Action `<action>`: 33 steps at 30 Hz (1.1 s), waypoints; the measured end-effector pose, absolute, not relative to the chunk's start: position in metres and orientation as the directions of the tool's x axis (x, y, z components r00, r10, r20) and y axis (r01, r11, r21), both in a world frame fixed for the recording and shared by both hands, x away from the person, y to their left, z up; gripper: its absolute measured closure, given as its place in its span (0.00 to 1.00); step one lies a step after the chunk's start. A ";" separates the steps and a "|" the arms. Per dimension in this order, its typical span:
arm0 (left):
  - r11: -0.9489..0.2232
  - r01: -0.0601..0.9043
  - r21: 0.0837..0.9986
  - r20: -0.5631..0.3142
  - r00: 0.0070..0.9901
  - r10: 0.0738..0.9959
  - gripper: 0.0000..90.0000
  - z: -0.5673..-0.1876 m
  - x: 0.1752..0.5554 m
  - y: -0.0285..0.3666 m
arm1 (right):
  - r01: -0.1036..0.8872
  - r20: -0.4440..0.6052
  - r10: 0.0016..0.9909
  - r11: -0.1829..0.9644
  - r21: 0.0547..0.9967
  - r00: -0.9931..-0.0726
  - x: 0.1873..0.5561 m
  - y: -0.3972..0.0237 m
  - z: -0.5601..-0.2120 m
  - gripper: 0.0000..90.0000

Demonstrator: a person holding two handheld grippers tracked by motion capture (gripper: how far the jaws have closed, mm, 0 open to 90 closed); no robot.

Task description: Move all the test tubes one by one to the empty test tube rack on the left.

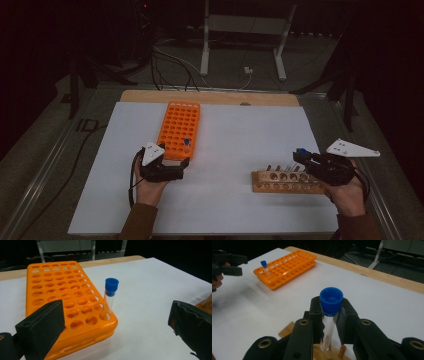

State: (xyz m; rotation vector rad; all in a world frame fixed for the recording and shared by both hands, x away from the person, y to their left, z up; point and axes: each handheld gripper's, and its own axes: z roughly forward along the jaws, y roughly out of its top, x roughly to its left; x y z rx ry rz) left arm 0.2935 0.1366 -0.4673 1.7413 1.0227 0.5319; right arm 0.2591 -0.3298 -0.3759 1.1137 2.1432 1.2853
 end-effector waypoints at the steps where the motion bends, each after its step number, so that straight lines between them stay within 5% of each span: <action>1: -0.141 0.386 0.912 -0.103 0.547 0.831 0.02 -0.466 0.293 0.136 | 0.425 0.060 0.796 0.256 0.868 -0.603 0.262 -0.328 -0.376 0.85; 23: -0.250 0.297 0.922 -0.020 0.680 0.733 0.02 -0.453 0.275 0.066 | 0.393 0.069 0.731 0.283 0.875 -0.679 0.293 -0.244 -0.390 0.85; 33: -0.274 0.285 0.919 -0.026 0.736 0.676 0.12 -0.449 0.278 0.029 | 0.402 0.097 0.698 0.288 0.869 -0.709 0.299 -0.212 -0.399 0.85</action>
